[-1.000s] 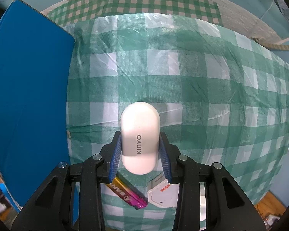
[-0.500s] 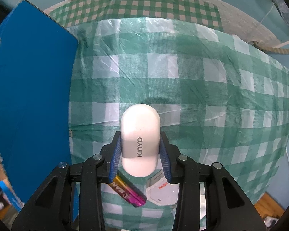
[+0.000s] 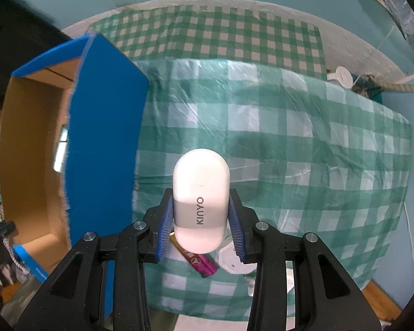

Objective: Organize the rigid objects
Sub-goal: 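Carry the earbud case into the box with the right gripper and release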

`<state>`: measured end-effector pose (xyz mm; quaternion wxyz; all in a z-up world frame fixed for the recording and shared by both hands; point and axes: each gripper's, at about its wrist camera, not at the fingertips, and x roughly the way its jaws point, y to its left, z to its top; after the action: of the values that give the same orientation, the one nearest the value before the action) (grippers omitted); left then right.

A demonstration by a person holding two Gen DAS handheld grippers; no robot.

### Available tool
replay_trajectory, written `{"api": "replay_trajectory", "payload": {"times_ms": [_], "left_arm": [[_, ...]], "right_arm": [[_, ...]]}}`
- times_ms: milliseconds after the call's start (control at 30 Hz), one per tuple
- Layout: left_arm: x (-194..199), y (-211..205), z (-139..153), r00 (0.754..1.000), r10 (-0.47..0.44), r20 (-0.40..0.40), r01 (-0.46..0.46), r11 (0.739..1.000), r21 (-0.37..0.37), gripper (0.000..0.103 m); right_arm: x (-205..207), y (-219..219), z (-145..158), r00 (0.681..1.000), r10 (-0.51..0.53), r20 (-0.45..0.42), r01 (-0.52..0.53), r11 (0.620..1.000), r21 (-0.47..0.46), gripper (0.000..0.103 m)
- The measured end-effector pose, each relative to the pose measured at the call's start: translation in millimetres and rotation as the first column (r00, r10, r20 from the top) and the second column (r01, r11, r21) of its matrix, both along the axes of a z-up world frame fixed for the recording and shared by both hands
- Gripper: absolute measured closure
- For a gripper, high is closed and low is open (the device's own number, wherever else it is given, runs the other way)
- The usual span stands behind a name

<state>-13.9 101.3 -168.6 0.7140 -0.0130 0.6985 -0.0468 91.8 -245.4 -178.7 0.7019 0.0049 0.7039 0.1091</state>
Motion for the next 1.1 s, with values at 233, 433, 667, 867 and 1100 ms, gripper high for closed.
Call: {"api": "replay_trajectory", "payload": {"times_ms": [233,433,667,867,1100], "left_arm": [[0,0,1,1.000,-0.001,0.003,0.001,1.000,0.001,0.097],[-1,0,2,1.000,-0.005,0.004,0.005,1.000,0.005,0.097],[-1,1,3,1.000,0.002,0.006,-0.002,1.000,0.004,0.097],[-2,1,4,1.000,0.005,0.007,-0.005,1.000,0.003,0.097],[-3,1,4,1.000,0.004,0.008,-0.004,1.000,0.004,0.097]], "right_arm": [[-1,12,27,0.998,0.041,0.042,-0.041,0.999,0.006,0.066],[6,19,42,0.995,0.069,0.069,-0.071,0.997,0.025,0.066],[11,35,59,0.988,0.115,0.101,-0.120,0.992,0.038,0.066],[13,55,73,0.978,0.169,0.127,-0.176,0.983,0.046,0.066],[18,86,77,0.962,0.234,0.140,-0.243,0.969,0.050,0.066]]}}
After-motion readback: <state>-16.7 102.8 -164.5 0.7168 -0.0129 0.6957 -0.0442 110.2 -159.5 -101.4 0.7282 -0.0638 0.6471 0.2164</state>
